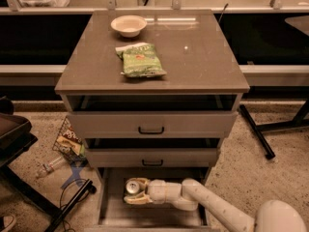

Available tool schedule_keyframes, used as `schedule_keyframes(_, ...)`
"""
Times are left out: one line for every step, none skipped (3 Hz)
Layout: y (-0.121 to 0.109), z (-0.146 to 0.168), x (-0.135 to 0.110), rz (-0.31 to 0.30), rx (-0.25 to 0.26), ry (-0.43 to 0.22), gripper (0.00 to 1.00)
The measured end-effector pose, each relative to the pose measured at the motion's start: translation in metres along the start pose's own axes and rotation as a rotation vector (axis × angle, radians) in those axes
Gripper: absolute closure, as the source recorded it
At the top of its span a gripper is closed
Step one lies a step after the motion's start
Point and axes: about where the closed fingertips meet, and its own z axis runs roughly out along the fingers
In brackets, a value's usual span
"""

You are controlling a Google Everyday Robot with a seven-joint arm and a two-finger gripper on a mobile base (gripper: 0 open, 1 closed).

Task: Place green can into bottom drawer

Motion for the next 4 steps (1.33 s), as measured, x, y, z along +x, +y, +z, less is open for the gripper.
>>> schedule_keyframes(-0.014,0.019,0.049,0.01,-0.019,0.063,1.0)
schedule_keyframes(-0.025,0.018,0.095,0.023,-0.019,0.142,1.0)
schedule_keyframes(-0.029,0.013,0.148,0.051,0.002,0.218,1.0)
schedule_keyframes(-0.03,0.01,0.172,0.07,0.015,0.245,1.0)
